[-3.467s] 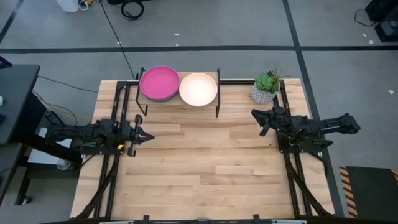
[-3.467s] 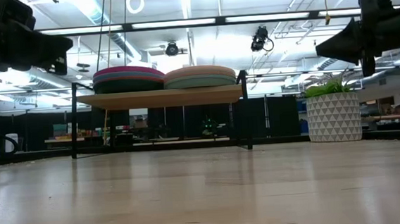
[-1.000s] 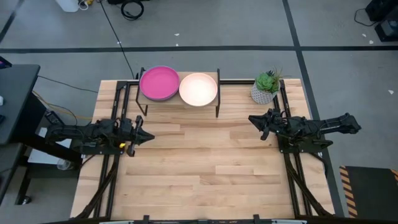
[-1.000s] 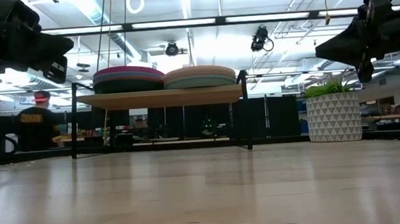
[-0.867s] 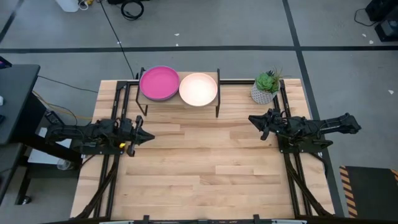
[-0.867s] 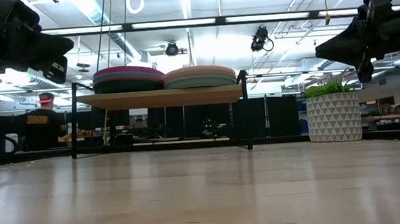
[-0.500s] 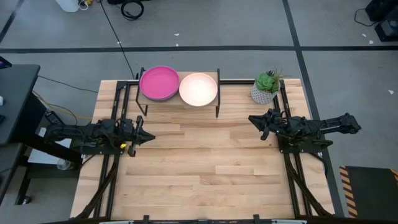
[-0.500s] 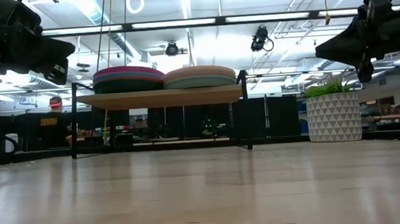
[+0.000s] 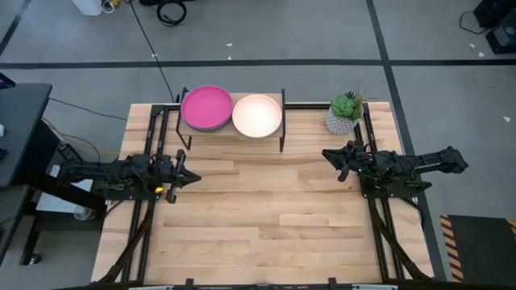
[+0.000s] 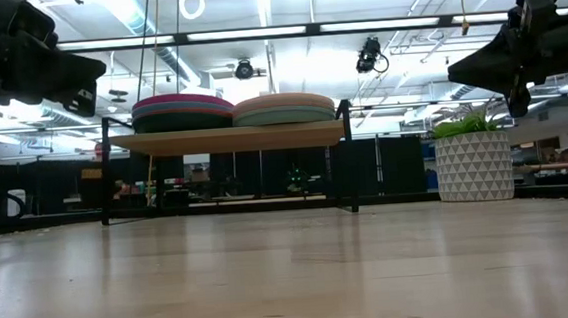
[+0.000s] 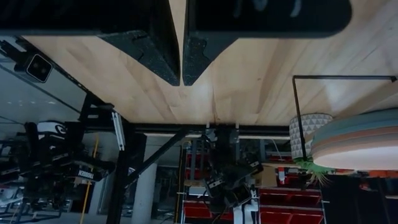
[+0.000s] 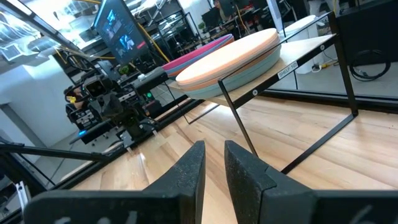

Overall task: Place and stack plates onto a shelf
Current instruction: Return to Home Position

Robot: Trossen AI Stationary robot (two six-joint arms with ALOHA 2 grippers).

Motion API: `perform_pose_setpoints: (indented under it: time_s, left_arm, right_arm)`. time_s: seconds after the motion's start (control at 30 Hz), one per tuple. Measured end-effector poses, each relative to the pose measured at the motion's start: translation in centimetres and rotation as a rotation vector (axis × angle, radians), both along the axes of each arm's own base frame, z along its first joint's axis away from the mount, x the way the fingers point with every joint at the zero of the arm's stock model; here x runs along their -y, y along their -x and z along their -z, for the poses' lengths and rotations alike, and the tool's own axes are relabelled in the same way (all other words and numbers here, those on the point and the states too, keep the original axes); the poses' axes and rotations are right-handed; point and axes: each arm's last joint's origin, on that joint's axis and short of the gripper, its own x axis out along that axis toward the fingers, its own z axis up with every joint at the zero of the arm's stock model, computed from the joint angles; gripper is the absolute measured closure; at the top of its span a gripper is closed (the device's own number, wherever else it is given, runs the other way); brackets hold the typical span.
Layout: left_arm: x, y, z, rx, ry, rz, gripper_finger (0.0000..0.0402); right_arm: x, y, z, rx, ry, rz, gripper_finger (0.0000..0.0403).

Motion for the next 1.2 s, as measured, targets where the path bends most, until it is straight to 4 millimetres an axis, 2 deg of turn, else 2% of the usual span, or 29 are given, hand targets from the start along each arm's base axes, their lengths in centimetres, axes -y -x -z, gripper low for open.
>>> perform_pose_setpoints:
  time_s: [0.8,1.03,1.2]
  left_arm:
    - [0.00,0.02,-0.57,0.056,0.045,0.003,0.0377]
    - [-0.28,0.00,-0.37,0.037,0.068,-0.095,0.0377]
    - [-0.31,0.00,-0.34,0.035,0.067,-0.102,0.0377]
  right_arm:
    - [0.00,0.00,0.00,0.000,0.000,0.000,0.0336]
    - [0.00,0.00,0.00,0.000,0.000,0.000,0.0336]
    - [0.00,0.00,0.00,0.000,0.000,0.000,0.0336]
